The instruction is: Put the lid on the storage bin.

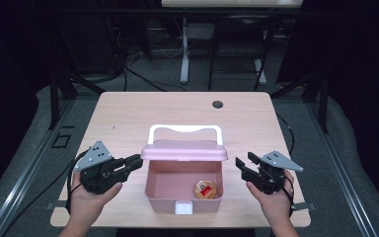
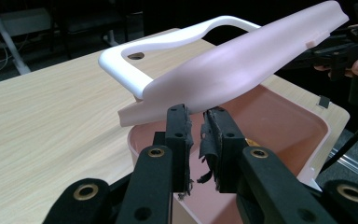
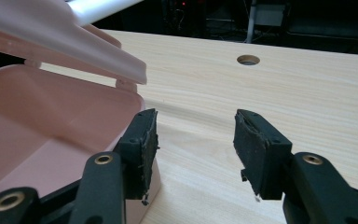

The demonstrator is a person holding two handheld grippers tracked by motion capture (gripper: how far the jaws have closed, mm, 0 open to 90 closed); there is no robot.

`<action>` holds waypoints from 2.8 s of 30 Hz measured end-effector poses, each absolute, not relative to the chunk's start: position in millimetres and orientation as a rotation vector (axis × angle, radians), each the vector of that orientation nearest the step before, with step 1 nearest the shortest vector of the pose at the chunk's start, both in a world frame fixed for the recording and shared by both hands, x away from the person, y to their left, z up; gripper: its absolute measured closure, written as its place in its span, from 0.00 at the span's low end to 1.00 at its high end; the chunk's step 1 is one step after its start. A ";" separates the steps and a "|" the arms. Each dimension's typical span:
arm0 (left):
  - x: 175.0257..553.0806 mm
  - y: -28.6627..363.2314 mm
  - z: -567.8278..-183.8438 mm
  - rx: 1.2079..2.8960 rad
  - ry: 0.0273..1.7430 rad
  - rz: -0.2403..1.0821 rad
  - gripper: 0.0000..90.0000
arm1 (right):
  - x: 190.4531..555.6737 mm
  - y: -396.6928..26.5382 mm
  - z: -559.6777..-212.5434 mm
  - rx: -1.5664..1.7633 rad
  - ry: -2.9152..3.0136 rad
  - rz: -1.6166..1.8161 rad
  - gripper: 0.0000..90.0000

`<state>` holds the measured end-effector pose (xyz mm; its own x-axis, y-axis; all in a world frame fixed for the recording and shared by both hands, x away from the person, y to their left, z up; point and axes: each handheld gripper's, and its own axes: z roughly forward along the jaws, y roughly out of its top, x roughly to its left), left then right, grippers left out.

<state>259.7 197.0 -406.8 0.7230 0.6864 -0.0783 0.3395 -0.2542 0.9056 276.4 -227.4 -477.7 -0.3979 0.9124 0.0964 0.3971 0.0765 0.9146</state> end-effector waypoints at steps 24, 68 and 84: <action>243.3 198.5 -424.4 1.883 0.795 0.393 0.88 | 279.1 -225.4 -490.5 1.320 1.869 1.261 0.54; 226.4 200.5 -463.2 1.923 0.816 0.336 0.90 | 281.4 -228.8 -496.3 1.338 1.867 1.225 0.54; 224.2 199.7 -472.3 1.949 0.832 0.318 0.89 | 281.8 -229.1 -497.6 1.346 1.864 1.225 0.54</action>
<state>224.2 199.7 -472.3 0.7335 0.6692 -0.1185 0.4200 -0.3092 0.8532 281.8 -229.1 -497.6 -0.3633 0.9276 0.0867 0.4474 0.0921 0.8896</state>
